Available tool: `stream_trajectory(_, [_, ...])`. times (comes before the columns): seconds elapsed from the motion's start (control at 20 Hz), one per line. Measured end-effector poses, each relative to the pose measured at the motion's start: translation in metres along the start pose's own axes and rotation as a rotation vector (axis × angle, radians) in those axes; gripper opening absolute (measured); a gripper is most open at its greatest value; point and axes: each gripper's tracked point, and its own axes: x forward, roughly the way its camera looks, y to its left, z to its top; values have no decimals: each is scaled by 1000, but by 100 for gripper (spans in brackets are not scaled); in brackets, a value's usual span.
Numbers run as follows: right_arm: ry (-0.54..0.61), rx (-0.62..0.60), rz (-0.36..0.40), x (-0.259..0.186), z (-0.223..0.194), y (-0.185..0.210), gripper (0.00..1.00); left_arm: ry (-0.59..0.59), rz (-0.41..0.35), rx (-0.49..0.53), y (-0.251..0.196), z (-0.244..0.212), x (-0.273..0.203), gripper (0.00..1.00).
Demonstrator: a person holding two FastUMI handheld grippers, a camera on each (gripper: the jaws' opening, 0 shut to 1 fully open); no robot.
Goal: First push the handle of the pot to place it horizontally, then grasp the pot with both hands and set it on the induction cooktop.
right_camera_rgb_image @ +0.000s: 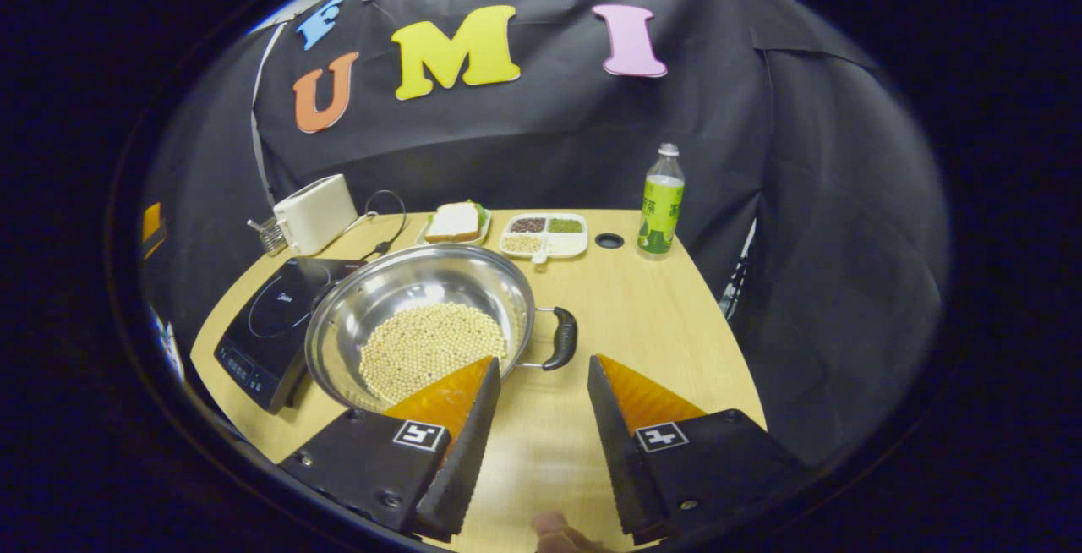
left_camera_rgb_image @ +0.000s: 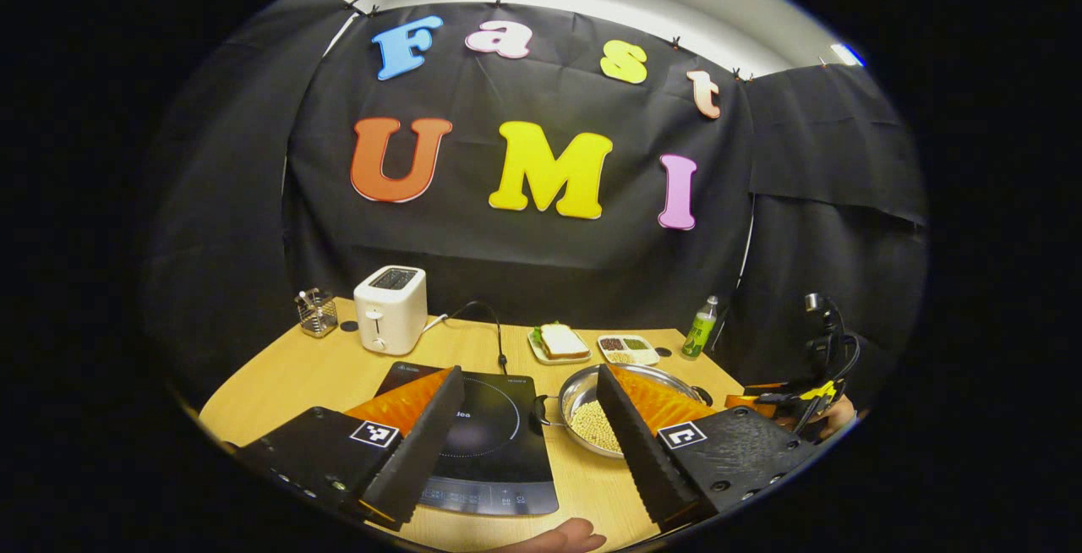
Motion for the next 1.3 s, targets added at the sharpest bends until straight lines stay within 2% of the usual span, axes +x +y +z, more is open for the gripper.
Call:
stream_trajectory(0.1, [5,15,-2,1,3,-6,71,53,-18,-8,-5,-17,26,95])
stream_trajectory(0.15, [6,18,-13,3,4,-10,83,81,-13,-7,-3,-25,37,95])
stream_trajectory(0.35, [19,28,-15,10,10,-16,83,176,-1,5,-2,-58,83,95])
stream_trajectory(0.6, [38,69,20,25,23,-12,83,283,-9,3,-10,-89,121,95])
stream_trajectory(1.1, [102,105,66,68,12,-9,82,456,16,62,-27,-144,168,95])
stream_trajectory(1.15, [110,107,70,72,10,-8,82,468,20,67,-27,-148,169,94])
stream_trajectory(1.2, [115,108,76,75,10,-6,83,473,21,72,-27,-149,172,81])
stream_trajectory(1.25, [117,108,86,78,10,-4,82,480,21,75,-28,-150,174,94])
stream_trajectory(1.3, [122,110,87,80,8,-3,82,486,27,80,-27,-153,175,94])
